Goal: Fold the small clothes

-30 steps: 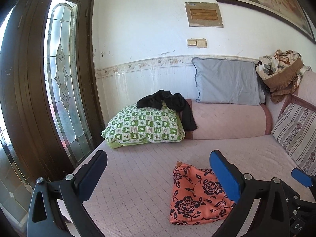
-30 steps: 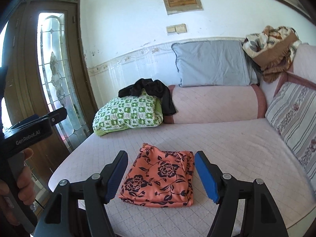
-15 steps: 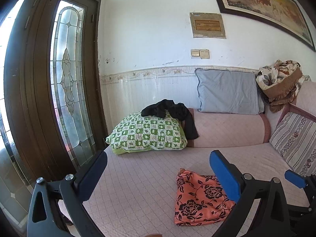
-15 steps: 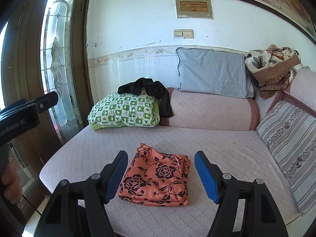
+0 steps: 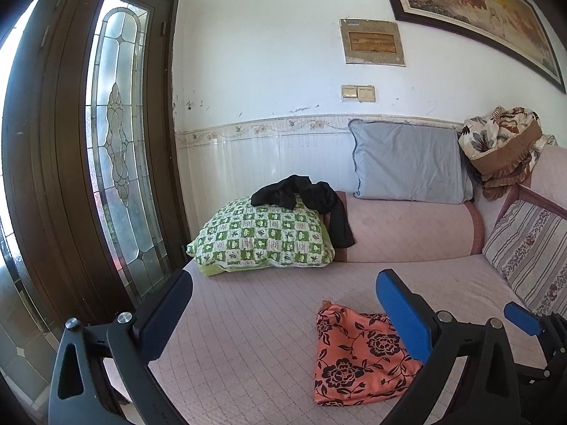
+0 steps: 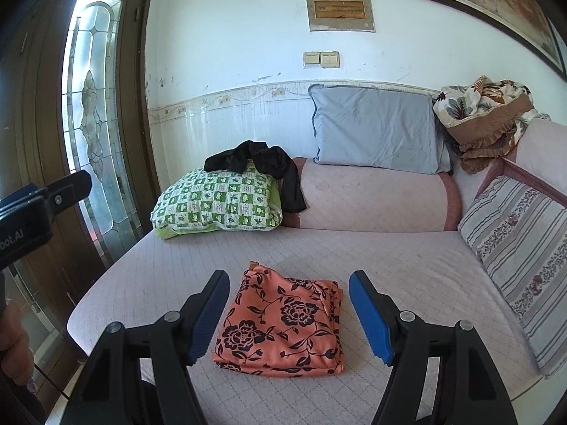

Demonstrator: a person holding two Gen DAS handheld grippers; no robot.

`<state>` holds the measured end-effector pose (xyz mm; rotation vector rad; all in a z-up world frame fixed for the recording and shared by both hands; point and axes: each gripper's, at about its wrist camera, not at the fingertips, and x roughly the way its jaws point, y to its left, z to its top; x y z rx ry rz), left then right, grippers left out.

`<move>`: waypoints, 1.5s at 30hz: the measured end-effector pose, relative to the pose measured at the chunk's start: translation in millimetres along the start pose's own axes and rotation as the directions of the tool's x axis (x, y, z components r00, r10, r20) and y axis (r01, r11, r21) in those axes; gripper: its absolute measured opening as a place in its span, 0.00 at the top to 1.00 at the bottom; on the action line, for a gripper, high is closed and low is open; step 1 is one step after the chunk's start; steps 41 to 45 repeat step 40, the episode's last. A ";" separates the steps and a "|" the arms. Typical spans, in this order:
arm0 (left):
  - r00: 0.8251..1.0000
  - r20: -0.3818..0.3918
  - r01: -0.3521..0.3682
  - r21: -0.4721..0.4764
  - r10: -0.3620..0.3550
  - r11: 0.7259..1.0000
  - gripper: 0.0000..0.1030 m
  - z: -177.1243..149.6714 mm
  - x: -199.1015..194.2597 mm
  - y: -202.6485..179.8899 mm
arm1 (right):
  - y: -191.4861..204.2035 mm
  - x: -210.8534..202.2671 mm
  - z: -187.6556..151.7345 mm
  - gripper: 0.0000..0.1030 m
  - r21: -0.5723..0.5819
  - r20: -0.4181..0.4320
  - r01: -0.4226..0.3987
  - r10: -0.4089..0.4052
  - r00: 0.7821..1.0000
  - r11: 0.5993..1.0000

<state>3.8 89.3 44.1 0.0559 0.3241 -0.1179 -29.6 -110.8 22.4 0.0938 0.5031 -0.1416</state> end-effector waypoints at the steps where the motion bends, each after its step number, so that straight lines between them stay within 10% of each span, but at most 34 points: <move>1: 1.000 -0.001 -0.004 -0.003 0.004 1.000 0.00 0.1 1.2 0.3 | 1.1 1.2 0.4 0.29 -0.003 -0.001 0.004 -0.004 1.000 1.000; 45: 0.997 -0.078 -0.028 -0.040 0.025 0.999 0.00 -1.2 80.5 0.1 | 9.0 89.1 10.1 0.29 -0.015 -0.078 -0.039 0.038 0.996 0.999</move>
